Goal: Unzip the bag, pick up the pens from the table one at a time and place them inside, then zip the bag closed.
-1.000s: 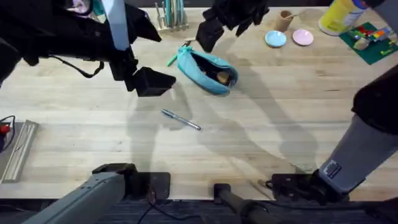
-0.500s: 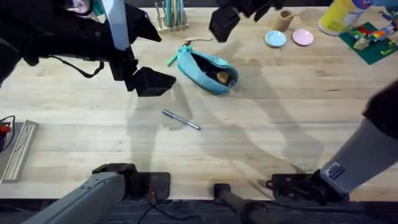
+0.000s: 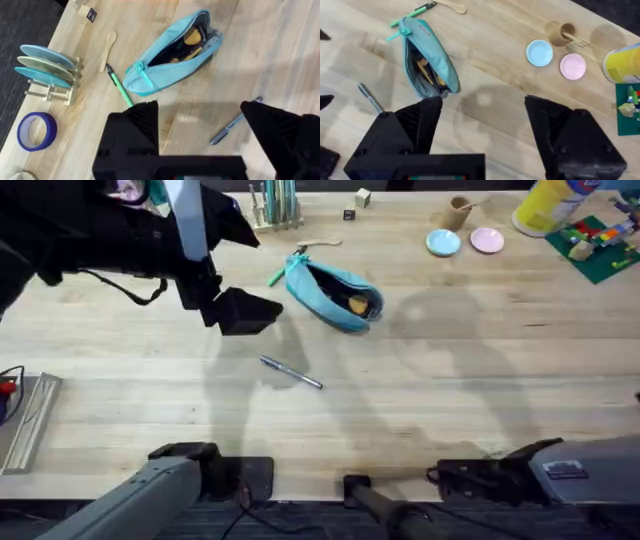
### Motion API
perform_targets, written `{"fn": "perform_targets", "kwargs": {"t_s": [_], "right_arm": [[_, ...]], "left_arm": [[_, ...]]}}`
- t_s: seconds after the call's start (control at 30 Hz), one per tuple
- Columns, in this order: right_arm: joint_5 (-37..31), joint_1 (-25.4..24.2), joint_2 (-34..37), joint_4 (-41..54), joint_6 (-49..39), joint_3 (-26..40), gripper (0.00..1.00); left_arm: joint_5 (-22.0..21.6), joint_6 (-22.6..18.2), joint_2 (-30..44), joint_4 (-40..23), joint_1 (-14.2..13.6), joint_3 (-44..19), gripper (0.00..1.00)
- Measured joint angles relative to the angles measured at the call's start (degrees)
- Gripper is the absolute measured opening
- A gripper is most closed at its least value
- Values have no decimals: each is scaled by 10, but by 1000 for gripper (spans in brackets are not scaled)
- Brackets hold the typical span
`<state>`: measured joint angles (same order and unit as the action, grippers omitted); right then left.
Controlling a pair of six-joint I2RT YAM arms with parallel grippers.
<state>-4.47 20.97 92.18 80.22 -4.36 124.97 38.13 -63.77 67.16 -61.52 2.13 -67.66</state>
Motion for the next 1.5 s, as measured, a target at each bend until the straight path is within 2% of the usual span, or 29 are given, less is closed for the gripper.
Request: {"fn": "perform_targets", "kwargs": {"t_s": [0.23, 0.37, 0.53, 0.8, 0.9, 0.97, 1.07, 1.37, 1.43, 1.5], "right_arm": [[7, -26, -98, -71, -7, -169, 998], [9, -27, -118, -94, -19, -240, 998], [13, -27, -119, -110, -26, -273, 998], [57, -27, -119, -112, -34, -283, 998], [64, -27, -119, -113, -34, -284, 998], [67, -27, -119, -113, -34, -284, 998], [71, -27, -119, -113, -34, -284, 998], [71, -27, -119, -113, -34, -284, 998], [71, -27, -119, -113, -34, -284, 997], [71, -27, -119, -113, -34, -284, 997]], "left_arm": [[0, 0, 0, 0, 0, 0, 994], [0, 0, 0, 0, 0, 0, 993], [0, 0, 0, 0, 0, 0, 993], [0, 0, 0, 0, 0, 0, 993], [0, 12, 0, 2, 0, 0, 993], [-3, 33, 0, 14, 0, 0, 993], [-21, 90, 0, 43, 0, 0, 993], [-114, 349, 0, 77, 0, 0, 993], [-129, 382, 0, 88, 0, 0, 993], [-138, 395, 0, 104, 0, 0, 993]]}}
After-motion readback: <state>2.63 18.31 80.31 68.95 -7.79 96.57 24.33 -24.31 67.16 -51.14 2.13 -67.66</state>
